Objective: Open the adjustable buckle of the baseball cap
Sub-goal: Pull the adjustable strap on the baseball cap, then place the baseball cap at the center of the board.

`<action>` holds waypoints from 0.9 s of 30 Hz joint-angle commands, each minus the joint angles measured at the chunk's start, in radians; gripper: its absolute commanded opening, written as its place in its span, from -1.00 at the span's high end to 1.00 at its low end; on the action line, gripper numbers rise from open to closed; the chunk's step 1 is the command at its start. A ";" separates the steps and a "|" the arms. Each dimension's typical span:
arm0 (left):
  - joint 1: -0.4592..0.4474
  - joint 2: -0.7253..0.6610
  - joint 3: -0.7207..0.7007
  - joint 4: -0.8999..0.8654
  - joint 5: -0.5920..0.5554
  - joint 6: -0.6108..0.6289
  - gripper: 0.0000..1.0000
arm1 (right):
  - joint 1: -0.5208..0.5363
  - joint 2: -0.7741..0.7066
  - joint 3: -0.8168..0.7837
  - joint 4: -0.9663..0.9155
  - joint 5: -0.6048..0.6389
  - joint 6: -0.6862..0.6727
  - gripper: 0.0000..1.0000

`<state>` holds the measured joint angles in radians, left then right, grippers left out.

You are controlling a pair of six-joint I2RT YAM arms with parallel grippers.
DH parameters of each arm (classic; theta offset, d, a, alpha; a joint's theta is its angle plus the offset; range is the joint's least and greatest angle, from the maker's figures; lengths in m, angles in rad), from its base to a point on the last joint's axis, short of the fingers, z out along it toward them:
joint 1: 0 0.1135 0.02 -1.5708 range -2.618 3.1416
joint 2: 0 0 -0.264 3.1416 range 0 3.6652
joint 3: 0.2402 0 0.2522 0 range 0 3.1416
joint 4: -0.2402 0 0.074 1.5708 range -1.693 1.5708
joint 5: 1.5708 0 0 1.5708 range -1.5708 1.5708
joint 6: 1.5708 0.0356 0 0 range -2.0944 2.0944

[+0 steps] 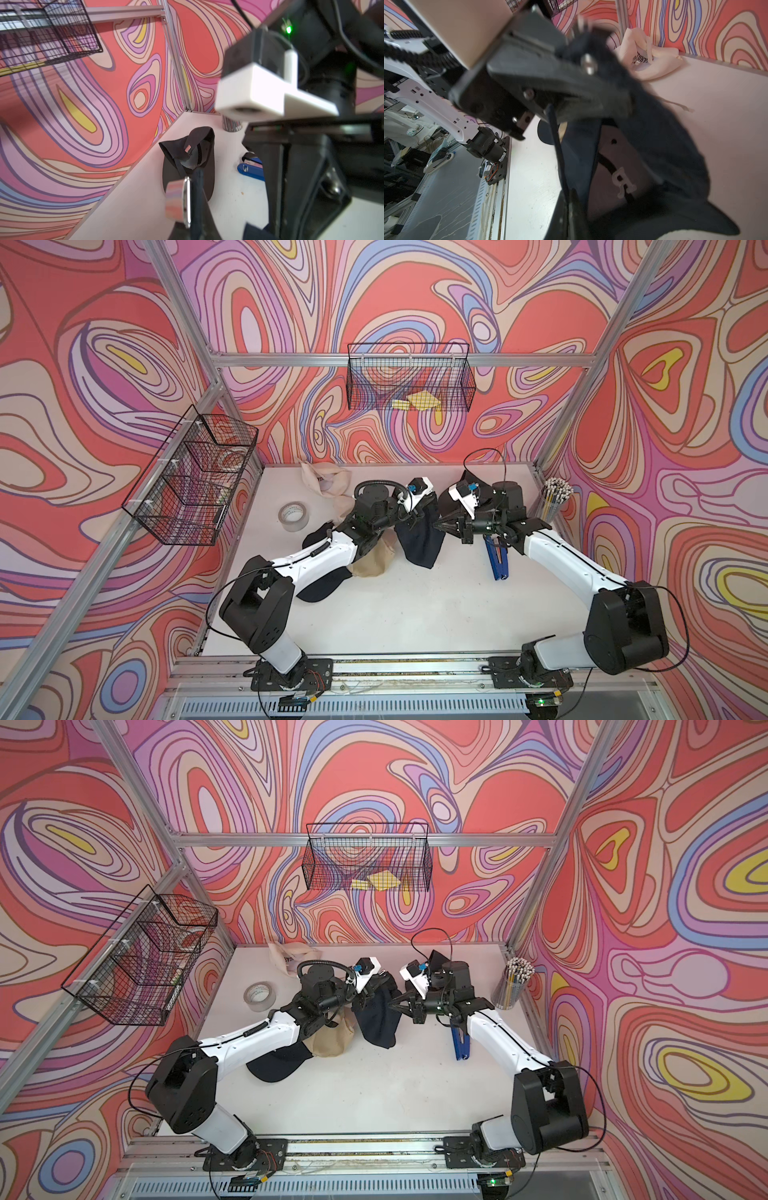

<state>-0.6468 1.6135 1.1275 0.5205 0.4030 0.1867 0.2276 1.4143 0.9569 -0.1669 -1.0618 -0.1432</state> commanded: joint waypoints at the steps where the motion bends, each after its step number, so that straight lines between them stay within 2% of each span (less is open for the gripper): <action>1: 0.009 -0.006 0.071 0.017 -0.045 -0.106 1.00 | -0.015 -0.045 -0.055 0.015 0.038 0.028 1.00; 3: 0.009 -0.005 0.077 0.011 -0.045 -0.116 1.00 | -0.023 -0.073 -0.085 0.054 0.061 0.057 1.00; 4: 0.009 -0.002 0.074 0.015 -0.044 -0.123 1.00 | -0.026 -0.087 -0.096 0.070 0.081 0.075 0.90; 8: 0.010 0.017 0.081 0.013 -0.017 -0.151 1.00 | -0.039 -0.157 -0.123 0.126 0.210 0.165 -0.52; 10: 0.008 0.037 0.097 0.022 0.008 -0.171 1.00 | -0.047 -0.199 -0.134 0.153 0.273 0.211 -0.96; 17: 0.004 0.157 0.228 0.029 0.106 -0.268 1.00 | -0.057 -0.347 -0.132 0.105 0.540 0.349 -0.97; 20: 0.001 0.179 0.223 0.108 0.138 -0.351 1.00 | -0.058 -0.385 -0.129 0.065 0.641 0.374 -0.96; 23: 0.003 0.186 0.205 0.142 0.169 -0.427 1.00 | -0.059 -0.391 -0.139 0.067 0.682 0.383 -0.96; 25: 0.004 0.171 0.164 0.150 0.144 -0.451 0.80 | -0.058 -0.380 -0.145 0.091 0.683 0.399 -0.96; 27: 0.009 0.146 0.129 0.123 0.103 -0.479 0.42 | -0.058 -0.362 -0.152 0.124 0.669 0.414 -0.96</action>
<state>-0.6422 1.7905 1.2934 0.5934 0.5220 -0.2024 0.1749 1.0374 0.8249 -0.0685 -0.4343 0.2310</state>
